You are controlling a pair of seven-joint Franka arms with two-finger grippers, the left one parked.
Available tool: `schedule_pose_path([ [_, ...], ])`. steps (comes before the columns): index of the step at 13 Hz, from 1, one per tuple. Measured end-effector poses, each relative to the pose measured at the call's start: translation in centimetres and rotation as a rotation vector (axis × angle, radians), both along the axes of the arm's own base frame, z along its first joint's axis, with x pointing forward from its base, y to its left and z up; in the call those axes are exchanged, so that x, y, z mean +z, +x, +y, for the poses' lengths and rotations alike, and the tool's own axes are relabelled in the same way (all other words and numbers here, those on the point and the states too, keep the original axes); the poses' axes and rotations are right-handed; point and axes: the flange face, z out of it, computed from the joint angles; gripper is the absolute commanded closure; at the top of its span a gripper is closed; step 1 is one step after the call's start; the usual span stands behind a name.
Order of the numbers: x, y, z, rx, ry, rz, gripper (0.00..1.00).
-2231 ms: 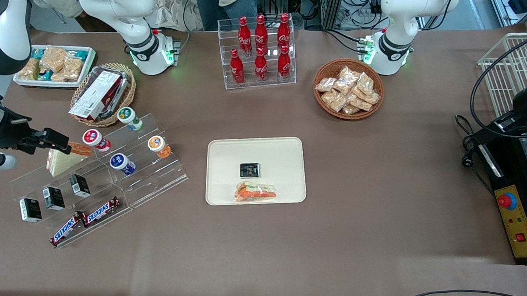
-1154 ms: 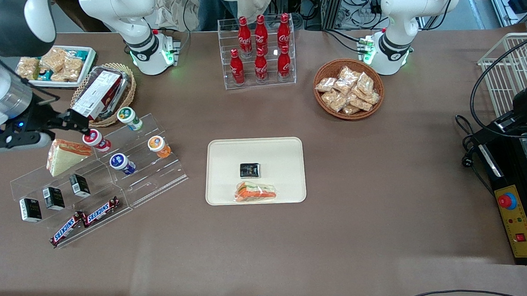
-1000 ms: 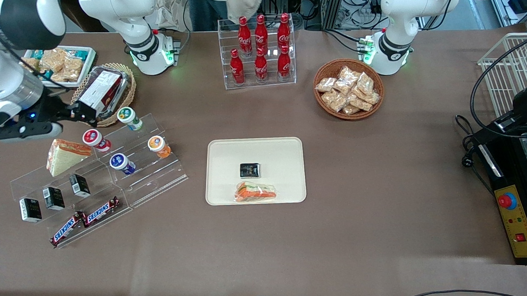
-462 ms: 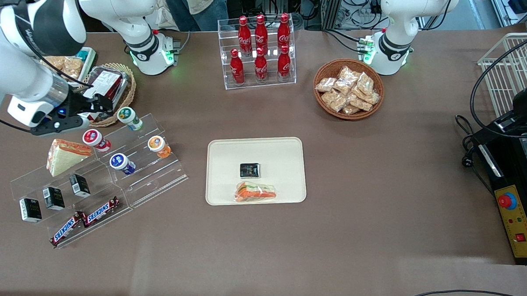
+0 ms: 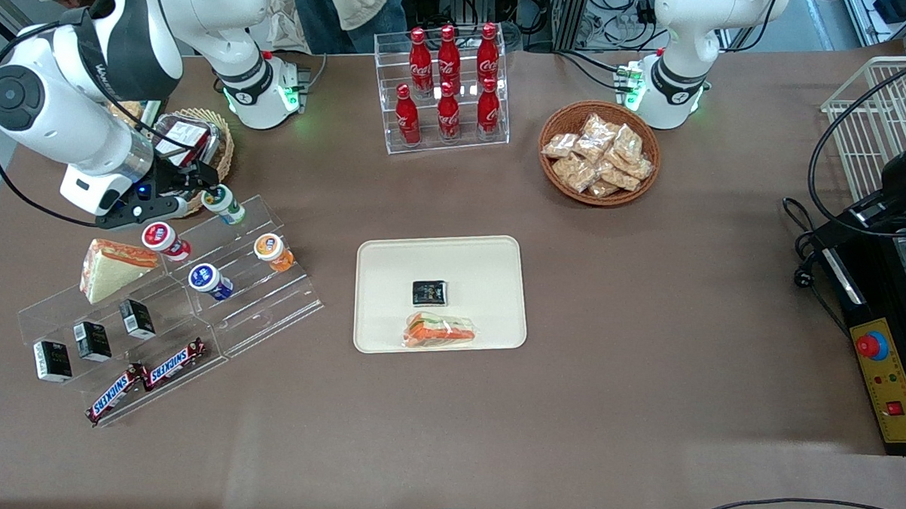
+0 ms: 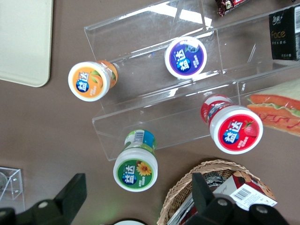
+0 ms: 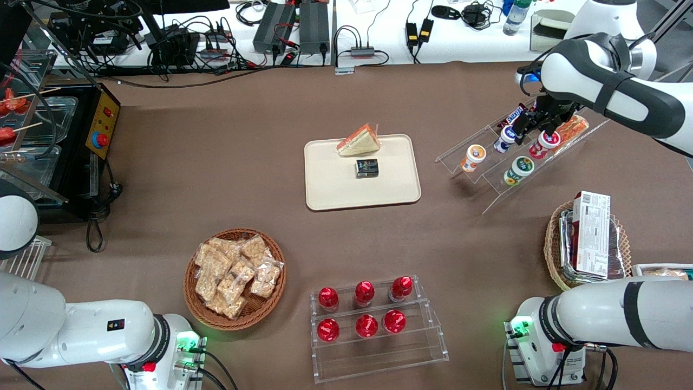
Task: Place green gum on tray
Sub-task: 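Lower the right gripper and close it around the green gum bottle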
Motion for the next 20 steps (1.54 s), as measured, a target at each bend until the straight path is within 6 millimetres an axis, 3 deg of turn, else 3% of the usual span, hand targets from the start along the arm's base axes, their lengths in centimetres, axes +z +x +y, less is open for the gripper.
schedule_pose_path([
  [6,-3.1,-1.7,0.3,0.016,-0.003,-0.015,0.0],
  [16,-6.4,-3.4,0.6,0.038,-0.014,-0.023,0.0],
  [18,-6.8,-3.5,0.5,0.044,-0.022,-0.019,0.05],
  [20,-7.2,-3.5,0.5,0.048,-0.027,-0.018,0.24],
])
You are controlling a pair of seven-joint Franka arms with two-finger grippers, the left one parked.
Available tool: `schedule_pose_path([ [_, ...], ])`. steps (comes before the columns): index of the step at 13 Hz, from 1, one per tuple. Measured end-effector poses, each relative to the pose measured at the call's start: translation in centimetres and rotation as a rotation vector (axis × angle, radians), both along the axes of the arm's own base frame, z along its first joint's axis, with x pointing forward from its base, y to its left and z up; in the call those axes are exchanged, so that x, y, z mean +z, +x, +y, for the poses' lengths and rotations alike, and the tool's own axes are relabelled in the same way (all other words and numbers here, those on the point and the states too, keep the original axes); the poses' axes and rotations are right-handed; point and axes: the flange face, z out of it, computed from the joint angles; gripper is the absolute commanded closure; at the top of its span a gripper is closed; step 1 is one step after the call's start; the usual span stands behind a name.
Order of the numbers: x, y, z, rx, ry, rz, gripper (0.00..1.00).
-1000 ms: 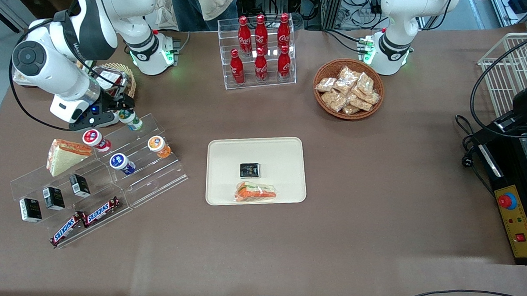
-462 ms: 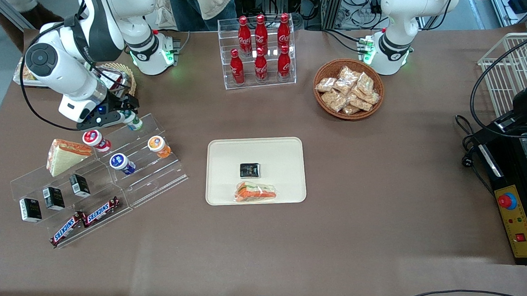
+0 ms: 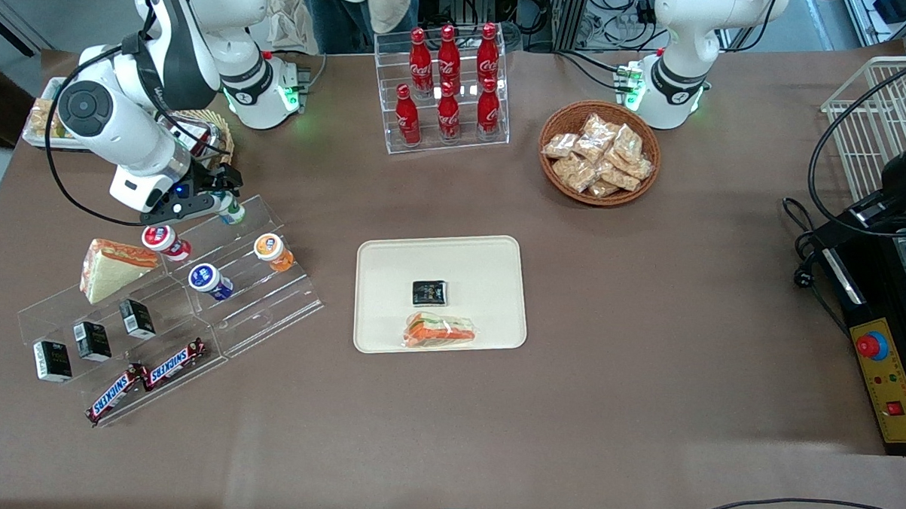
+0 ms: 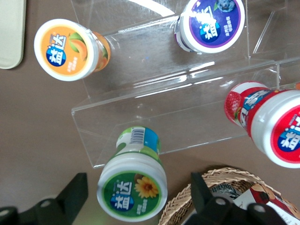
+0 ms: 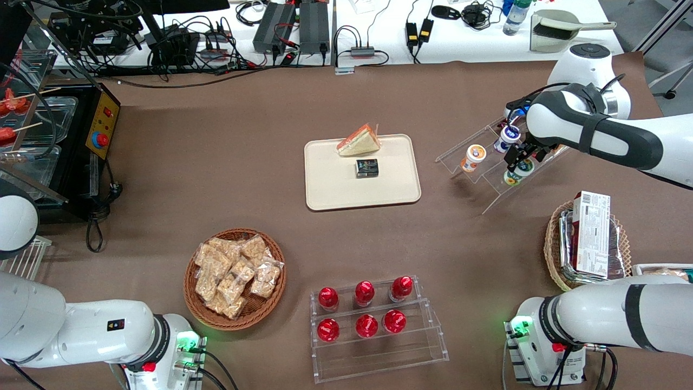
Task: Place green gum on tray
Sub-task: 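Lower the right gripper and close it around the green gum bottle, then lift the green bottle and carry it over the cream tray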
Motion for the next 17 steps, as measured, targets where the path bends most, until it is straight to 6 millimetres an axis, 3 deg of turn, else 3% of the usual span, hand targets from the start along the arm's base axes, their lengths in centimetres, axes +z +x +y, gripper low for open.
schedule_pose_path([
  [3,-0.3,-0.1,0.0,0.001,-0.001,0.004,0.5],
  [5,-0.3,0.0,0.0,0.002,-0.001,0.003,0.6],
  [10,0.0,0.2,0.1,0.0,0.0,-0.006,0.62],
  [12,1.7,1.0,0.3,-0.019,0.013,-0.028,0.62],
  [14,4.6,1.8,1.9,-0.056,0.03,-0.029,0.62],
  [17,8.2,2.0,6.6,-0.125,0.056,-0.035,0.62],
])
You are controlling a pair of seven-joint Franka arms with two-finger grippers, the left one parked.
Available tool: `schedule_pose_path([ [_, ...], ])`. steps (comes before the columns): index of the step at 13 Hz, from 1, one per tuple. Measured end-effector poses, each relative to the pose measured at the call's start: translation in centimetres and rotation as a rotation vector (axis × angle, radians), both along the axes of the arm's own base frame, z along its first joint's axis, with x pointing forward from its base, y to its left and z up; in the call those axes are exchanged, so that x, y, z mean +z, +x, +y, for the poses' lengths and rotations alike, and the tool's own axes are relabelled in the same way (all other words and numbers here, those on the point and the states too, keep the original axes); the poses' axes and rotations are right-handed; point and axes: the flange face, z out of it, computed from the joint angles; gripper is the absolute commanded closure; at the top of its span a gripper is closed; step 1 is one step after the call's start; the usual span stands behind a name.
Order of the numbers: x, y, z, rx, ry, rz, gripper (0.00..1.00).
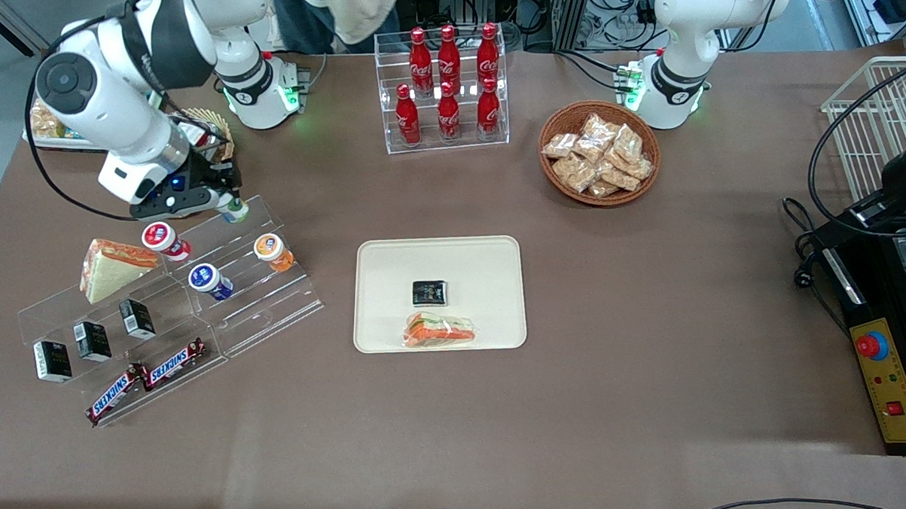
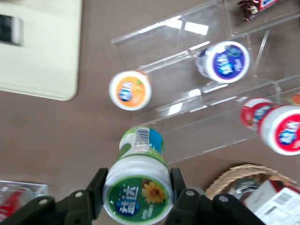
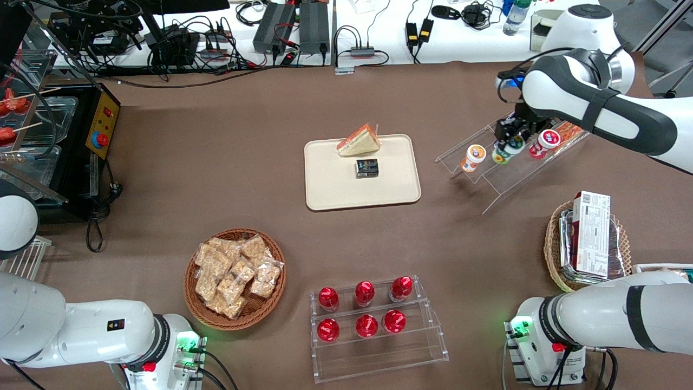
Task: Place green gum on tray
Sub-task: 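Lift the green bottle and carry it over the cream tray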
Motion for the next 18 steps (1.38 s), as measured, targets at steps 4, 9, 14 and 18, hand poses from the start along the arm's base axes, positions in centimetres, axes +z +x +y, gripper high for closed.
schedule_pose_path([
  [4,0.8,-0.1,9.1,-0.121,0.014,0.007,0.62],
  [9,-2.3,3.4,16.8,-0.248,0.029,0.033,0.62],
  [14,-12.1,5.0,22.0,-0.268,0.062,0.069,0.62],
  [18,-15.7,5.6,22.7,-0.262,0.055,0.077,0.62],
])
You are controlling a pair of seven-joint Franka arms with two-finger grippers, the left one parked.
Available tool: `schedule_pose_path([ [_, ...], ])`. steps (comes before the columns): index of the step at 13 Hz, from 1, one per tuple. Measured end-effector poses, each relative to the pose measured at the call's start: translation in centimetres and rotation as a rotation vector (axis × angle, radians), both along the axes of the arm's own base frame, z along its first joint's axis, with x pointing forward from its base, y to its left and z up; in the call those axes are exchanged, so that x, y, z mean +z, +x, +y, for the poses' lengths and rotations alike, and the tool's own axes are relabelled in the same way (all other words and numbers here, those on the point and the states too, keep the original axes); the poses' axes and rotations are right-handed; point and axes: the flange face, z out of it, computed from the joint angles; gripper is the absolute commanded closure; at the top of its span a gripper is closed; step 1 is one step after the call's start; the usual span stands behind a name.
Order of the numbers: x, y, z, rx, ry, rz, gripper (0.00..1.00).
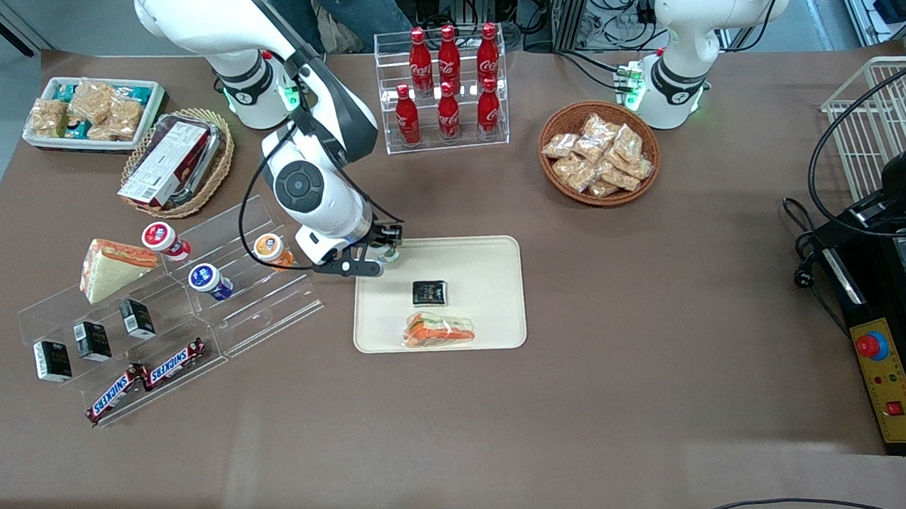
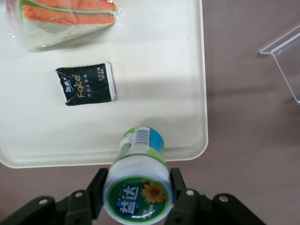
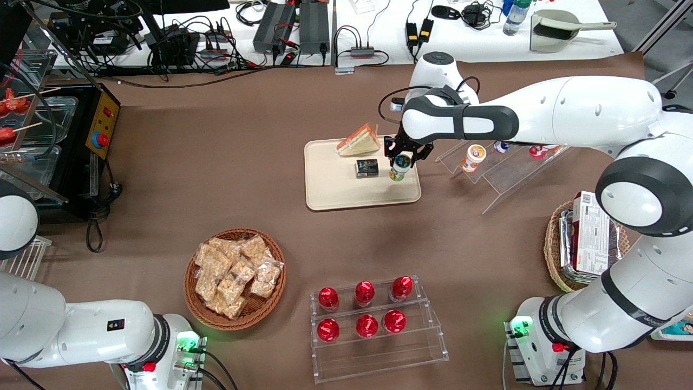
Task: Place green gum on tray
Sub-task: 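Lift the green bottle and carry it over the cream tray, then lower the green bottle onto the tray and open the right gripper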
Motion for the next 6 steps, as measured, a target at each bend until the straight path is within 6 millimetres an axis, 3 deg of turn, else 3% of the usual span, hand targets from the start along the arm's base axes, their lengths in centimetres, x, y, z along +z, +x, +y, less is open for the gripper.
schedule_pose_path([
  [6,-3.6,1.2,-1.2,0.002,-0.039,-0.019,0.62],
])
